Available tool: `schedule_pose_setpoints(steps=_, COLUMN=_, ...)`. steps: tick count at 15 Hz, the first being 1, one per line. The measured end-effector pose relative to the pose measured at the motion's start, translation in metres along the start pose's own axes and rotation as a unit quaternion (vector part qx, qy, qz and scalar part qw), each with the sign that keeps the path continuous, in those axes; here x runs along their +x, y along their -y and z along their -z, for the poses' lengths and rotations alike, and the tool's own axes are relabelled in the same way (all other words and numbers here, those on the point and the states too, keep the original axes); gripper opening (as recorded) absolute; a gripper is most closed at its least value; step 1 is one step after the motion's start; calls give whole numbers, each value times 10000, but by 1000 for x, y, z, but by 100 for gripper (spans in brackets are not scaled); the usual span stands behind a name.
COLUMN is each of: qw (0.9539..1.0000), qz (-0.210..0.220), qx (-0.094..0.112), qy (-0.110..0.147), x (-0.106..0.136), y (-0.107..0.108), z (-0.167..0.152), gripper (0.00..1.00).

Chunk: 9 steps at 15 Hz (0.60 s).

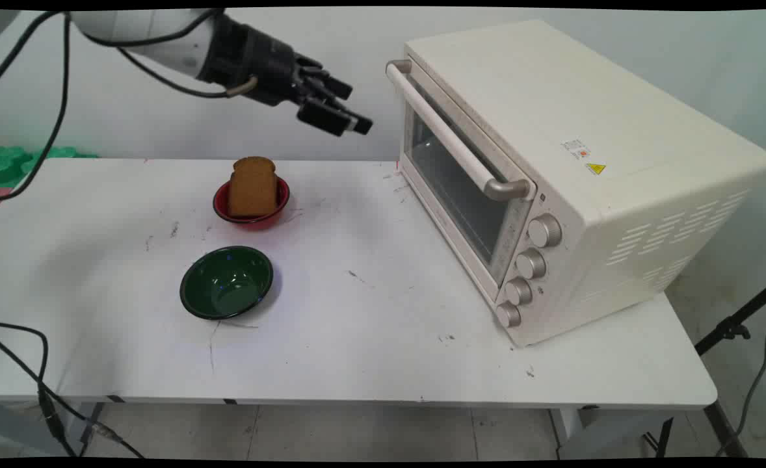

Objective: Open the oven

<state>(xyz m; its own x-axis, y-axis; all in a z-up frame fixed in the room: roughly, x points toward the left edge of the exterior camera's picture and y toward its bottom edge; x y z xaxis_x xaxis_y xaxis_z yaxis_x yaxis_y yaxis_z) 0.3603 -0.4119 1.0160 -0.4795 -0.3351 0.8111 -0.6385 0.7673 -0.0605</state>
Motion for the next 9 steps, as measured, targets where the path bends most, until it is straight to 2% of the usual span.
schedule_pose_setpoints(steps=4, qw=10000, qz=3, qx=46, qy=-54, x=21, y=-4, z=-16, gripper=100)
schedule_pose_setpoints(steps=5, qw=10000, qz=5, qx=62, qy=-71, x=26, y=-5, z=-21, gripper=0)
schedule_pose_setpoints(steps=9, qw=9998, qz=-7, qx=155, qy=-123, x=46, y=-6, z=-40, gripper=0)
